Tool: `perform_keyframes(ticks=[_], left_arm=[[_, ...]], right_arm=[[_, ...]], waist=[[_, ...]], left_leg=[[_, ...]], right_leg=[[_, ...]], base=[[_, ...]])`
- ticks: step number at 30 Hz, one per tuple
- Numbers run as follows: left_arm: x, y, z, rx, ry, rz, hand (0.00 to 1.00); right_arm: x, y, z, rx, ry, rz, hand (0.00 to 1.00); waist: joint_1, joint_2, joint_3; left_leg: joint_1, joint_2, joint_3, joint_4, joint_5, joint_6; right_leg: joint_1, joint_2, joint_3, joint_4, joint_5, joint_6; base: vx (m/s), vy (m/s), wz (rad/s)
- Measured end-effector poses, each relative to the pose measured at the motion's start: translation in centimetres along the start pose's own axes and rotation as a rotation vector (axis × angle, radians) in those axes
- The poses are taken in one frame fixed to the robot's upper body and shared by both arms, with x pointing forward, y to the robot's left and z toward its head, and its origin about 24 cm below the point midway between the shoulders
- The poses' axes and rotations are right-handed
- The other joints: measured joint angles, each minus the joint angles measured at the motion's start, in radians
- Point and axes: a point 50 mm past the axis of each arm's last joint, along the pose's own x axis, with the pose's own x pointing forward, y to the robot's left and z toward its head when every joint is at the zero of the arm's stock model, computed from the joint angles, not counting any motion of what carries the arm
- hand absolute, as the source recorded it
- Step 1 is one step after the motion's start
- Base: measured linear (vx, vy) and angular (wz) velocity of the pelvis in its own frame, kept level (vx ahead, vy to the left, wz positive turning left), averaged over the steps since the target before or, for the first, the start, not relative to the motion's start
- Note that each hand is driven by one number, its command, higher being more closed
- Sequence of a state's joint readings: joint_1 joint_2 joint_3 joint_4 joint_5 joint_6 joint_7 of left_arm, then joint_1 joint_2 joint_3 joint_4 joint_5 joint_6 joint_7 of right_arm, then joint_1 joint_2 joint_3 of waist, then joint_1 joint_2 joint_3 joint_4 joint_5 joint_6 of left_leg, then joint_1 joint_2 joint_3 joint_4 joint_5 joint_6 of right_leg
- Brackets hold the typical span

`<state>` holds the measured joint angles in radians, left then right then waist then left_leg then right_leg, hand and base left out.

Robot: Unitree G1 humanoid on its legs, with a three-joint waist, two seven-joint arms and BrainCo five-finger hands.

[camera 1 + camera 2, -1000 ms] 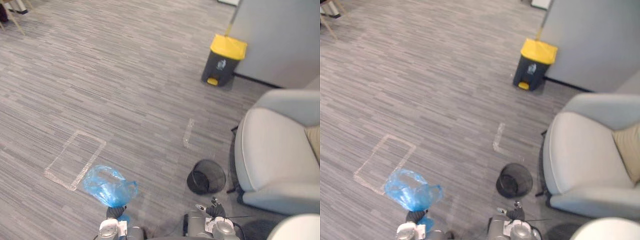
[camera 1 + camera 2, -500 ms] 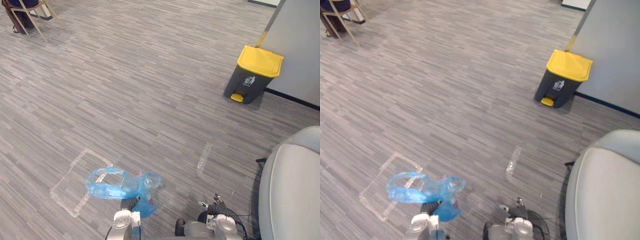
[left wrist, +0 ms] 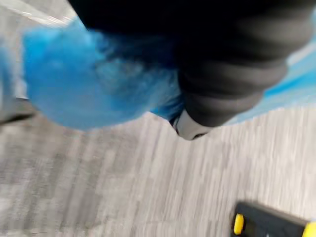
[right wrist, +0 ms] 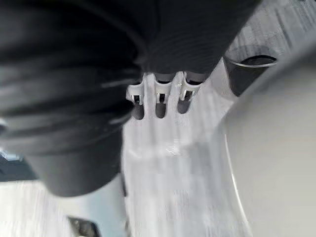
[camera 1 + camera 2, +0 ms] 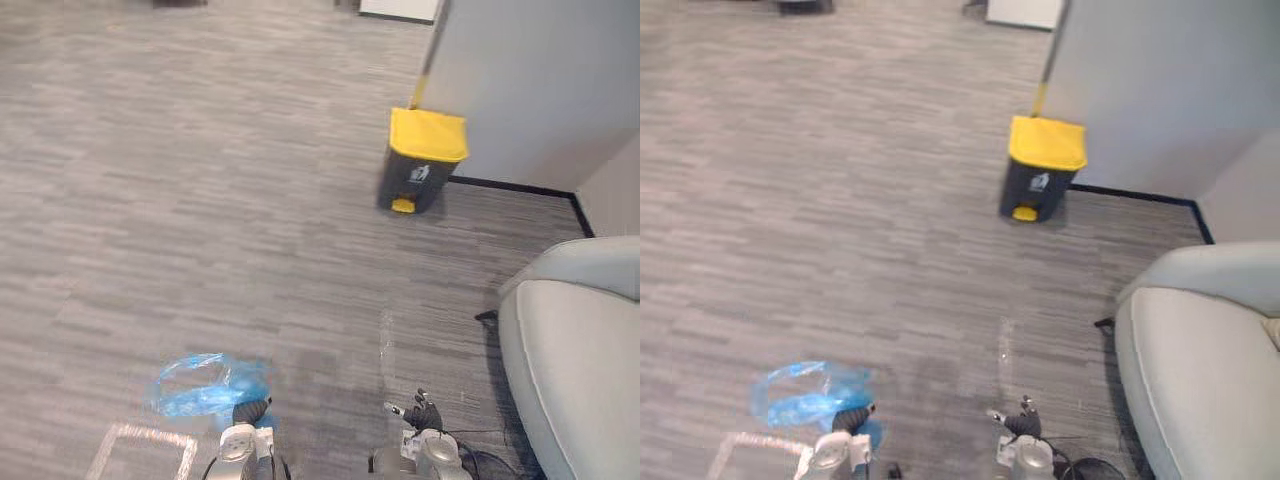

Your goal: Gather rubbish on tea table into small bin, then transfer packed bag to large trash can.

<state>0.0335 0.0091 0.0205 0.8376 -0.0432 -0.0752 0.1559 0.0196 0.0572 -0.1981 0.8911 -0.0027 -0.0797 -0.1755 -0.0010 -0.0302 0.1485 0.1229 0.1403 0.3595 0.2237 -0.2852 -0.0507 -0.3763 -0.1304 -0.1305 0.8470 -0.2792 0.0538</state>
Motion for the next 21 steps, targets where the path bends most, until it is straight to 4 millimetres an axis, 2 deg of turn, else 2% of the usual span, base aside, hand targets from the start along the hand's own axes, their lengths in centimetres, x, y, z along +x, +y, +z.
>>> perform_keyframes(ticks=[1,2,3,4,5,6,7,8,9,10,11,12,13,14,16,17,18,19,21], left_arm=[[0.1,0.1,0.1,0.004,0.0,0.0,1.0],[0.4,0.3,0.4,0.018,-0.001,0.002,1.0],[0.5,0.4,0.5,0.025,0.001,0.002,1.0],[0.6,0.8,0.4,0.051,0.008,0.004,1.0],[0.7,0.3,0.0,0.047,0.034,-0.008,1.0],[0.6,0.2,-0.1,0.045,0.037,-0.009,1.0],[0.5,-0.5,-0.2,0.028,0.041,-0.021,1.0],[0.5,-0.6,-0.2,0.012,0.041,-0.017,1.0],[0.5,-0.6,-0.2,0.01,0.041,-0.018,1.0],[0.4,-0.8,-0.3,0.004,0.042,-0.022,1.0],[0.2,-1.2,-0.2,-0.016,0.031,-0.028,1.0],[0.0,-1.5,-0.1,-0.038,0.018,-0.032,1.0],[0.0,-1.5,-0.1,-0.042,0.016,-0.034,1.0],[-0.1,-1.4,0.0,-0.049,0.006,-0.03,1.0],[-0.1,-1.1,-0.1,-0.059,0.006,-0.019,1.0],[-0.3,-1.0,-0.5,-0.062,0.02,-0.012,1.0],[-0.3,-1.0,-0.4,-0.063,0.013,-0.012,1.0],[-0.3,-1.0,-0.3,-0.063,0.01,-0.012,1.0],[-0.4,-1.3,-0.7,-0.059,0.024,-0.021,1.0]], right_arm=[[0.0,0.0,0.0,0.0,0.0,0.0,0.0],[0.1,0.0,0.2,-0.001,-0.008,0.0,0.0],[0.2,0.0,0.4,-0.004,-0.011,0.0,0.0],[0.1,-0.4,-0.3,-0.025,0.015,-0.007,0.0],[0.6,-1.4,0.3,-0.053,0.004,-0.029,0.0],[0.7,-1.8,0.4,-0.054,0.005,-0.04,0.0],[0.8,-2.5,0.4,-0.041,0.018,-0.065,0.0],[0.7,-3.0,-0.1,-0.026,0.035,-0.085,0.0],[0.6,-3.0,-0.3,-0.027,0.04,-0.086,0.0],[0.5,-3.1,-0.6,-0.031,0.049,-0.085,0.0],[0.4,-3.0,-0.9,-0.03,0.055,-0.084,0.0],[0.3,-2.7,-1.1,-0.033,0.059,-0.075,0.0],[0.2,-2.6,-1.1,-0.036,0.061,-0.069,0.0],[0.2,-2.1,-1.3,-0.031,0.066,-0.059,0.0],[0.1,-1.9,-1.4,-0.017,0.073,-0.058,0.0],[0.1,-1.7,-1.3,-0.003,0.073,-0.06,0.0],[0.1,-1.7,-1.4,-0.003,0.075,-0.06,0.0],[0.1,-1.7,-1.4,-0.002,0.078,-0.06,0.0],[0.0,-2.0,-1.7,-0.003,0.087,-0.069,0.0]], waist=[[-0.002,0.001,0.0],[-0.008,-0.001,0.0],[-0.012,-0.001,0.001],[-0.022,-0.023,-0.003],[-0.019,0.024,0.003],[-0.019,0.034,0.005],[-0.022,0.053,0.01],[-0.026,0.065,0.015],[-0.028,0.065,0.015],[-0.029,0.064,0.015],[-0.026,0.061,0.017],[-0.019,0.055,0.019],[-0.015,0.05,0.021],[-0.004,0.032,0.026],[0.006,0.023,0.028],[0.013,0.02,0.031],[0.014,0.02,0.031],[0.016,0.019,0.031],[0.015,0.022,0.026]], left_leg=[[0.009,0.006,0.002,-0.003,0.0,0.0],[0.039,0.012,0.002,-0.018,0.0,0.0],[0.055,0.011,-0.002,-0.029,0.0,0.0],[0.093,-0.025,-0.029,-0.05,0.0,-0.002],[0.118,0.006,-0.071,-0.055,0.017,-0.023],[0.119,0.011,-0.082,-0.046,0.029,-0.045],[0.12,0.023,-0.118,0.007,0.059,-0.082],[0.081,0.048,-0.149,0.157,0.099,-0.104],[0.06,0.056,-0.164,0.223,0.124,-0.105],[0.003,0.075,-0.198,0.371,0.184,-0.119],[-0.072,0.097,-0.216,0.562,0.172,-0.135],[-0.142,0.111,-0.206,0.689,0.132,-0.118],[-0.175,0.112,-0.2,0.716,0.114,-0.11],[-0.259,0.111,-0.169,0.722,0.074,-0.088],[-0.312,0.108,-0.146,0.658,0.046,-0.066],[-0.361,0.088,-0.14,0.51,0.034,-0.054],[-0.373,0.077,-0.142,0.463,0.034,-0.054],[-0.389,0.047,-0.157,0.35,0.043,-0.057],[-0.383,-0.021,-0.208,0.075,0.118,-0.054]], right_leg=[[-0.014,0.007,-0.022,-0.04,0.002,-0.008],[-0.048,0.028,-0.07,-0.186,0.031,-0.031],[-0.053,0.038,-0.079,-0.271,0.069,-0.038],[-0.033,0.042,-0.082,-0.45,0.264,-0.101],[-0.015,0.074,-0.086,-0.414,0.226,-0.141],[-0.015,0.078,-0.084,-0.4,0.206,-0.144],[-0.002,0.087,-0.085,-0.372,0.155,-0.151],[0.044,0.102,-0.086,-0.368,0.117,-0.157],[0.066,0.107,-0.086,-0.376,0.107,-0.159],[0.118,0.116,-0.079,-0.409,0.1,-0.163],[0.189,0.135,-0.067,-0.466,0.095,-0.171],[0.259,0.15,-0.044,-0.515,0.087,-0.183],[0.284,0.152,-0.033,-0.532,0.083,-0.185],[0.343,0.154,0.003,-0.566,0.07,-0.184],[0.377,0.153,0.032,-0.591,0.067,-0.179],[0.425,0.149,0.075,-0.626,0.063,-0.17],[0.435,0.146,0.082,-0.637,0.063,-0.165],[0.457,0.134,0.099,-0.655,0.056,-0.15],[0.49,0.112,0.136,-0.685,0.03,-0.112]], base=[[0.44,-0.114,-0.25],[0.36,-0.124,-0.06],[0.49,-0.178,0.1],[0.52,-0.162,-0.04],[0.53,-0.144,-0.1],[0.6,-0.182,-0.3],[0.59,-0.218,-0.14],[0.58,-0.237,-0.11],[0.38,-0.163,-0.06],[0.35,-0.126,-0.18],[0.49,-0.137,-0.42],[0.4,-0.095,-0.46],[0.45,-0.055,-0.64],[0.29,-0.001,-0.49],[0.42,0.059,-0.69],[0.35,0.093,-0.71],[0.39,0.147,-0.63],[0.33,0.172,-0.4],[0.44,0.288,-0.55]])
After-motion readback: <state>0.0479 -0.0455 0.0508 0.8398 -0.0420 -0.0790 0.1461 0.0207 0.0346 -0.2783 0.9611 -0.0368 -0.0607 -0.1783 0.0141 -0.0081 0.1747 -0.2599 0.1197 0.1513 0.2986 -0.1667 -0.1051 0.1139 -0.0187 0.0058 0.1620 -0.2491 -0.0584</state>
